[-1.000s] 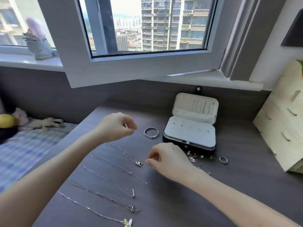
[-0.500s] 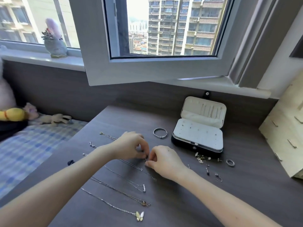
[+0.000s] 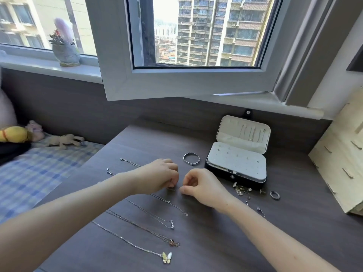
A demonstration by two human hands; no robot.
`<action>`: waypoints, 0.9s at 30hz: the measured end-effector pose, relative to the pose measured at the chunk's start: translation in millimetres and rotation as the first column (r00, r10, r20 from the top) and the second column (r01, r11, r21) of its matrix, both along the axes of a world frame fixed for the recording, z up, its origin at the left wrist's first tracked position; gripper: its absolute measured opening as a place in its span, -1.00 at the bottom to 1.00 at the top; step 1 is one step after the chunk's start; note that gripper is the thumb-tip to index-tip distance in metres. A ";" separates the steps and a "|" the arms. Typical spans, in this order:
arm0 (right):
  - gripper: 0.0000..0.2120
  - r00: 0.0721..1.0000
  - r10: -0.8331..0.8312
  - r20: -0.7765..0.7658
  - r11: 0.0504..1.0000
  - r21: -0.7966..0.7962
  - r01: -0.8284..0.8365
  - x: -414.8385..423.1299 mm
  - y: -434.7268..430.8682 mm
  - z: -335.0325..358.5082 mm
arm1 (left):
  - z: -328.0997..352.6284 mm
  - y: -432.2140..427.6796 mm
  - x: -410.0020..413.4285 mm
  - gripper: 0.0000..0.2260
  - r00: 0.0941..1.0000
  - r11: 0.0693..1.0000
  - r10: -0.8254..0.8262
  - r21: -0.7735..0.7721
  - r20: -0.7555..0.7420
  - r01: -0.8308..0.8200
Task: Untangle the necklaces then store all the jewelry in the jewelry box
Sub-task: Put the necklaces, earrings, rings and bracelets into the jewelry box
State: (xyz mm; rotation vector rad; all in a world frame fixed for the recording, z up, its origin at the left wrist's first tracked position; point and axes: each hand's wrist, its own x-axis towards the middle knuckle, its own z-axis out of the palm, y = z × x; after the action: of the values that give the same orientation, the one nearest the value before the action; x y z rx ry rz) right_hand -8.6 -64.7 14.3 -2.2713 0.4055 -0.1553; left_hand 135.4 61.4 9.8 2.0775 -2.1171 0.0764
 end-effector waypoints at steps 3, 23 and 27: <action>-0.79 0.999 -0.034 0.036 0.978 0.209 0.025 -1.6 0.5 4.3 | -4.2 0.0 -5.9 -0.89 0.998 0.998 0.061 0.002 -0.029 -0.061; -0.75 0.931 0.030 0.363 0.542 0.777 -0.321 -105.2 -43.8 116.0 | 25.8 -19.6 -47.3 -0.88 -0.275 0.892 0.012 0.135 -0.961 -0.431; -0.88 0.976 0.138 0.167 0.754 0.621 -0.213 -129.1 -50.4 113.3 | 32.9 -28.1 -50.9 -0.76 -0.687 0.884 -0.213 0.162 -0.695 -0.439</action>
State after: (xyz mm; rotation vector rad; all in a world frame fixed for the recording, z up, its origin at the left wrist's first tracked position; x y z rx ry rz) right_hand -137.7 -115.1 127.6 -1.5979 0.1433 -0.0343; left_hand 84.5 33.3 42.7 0.7886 -0.1194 -1.0306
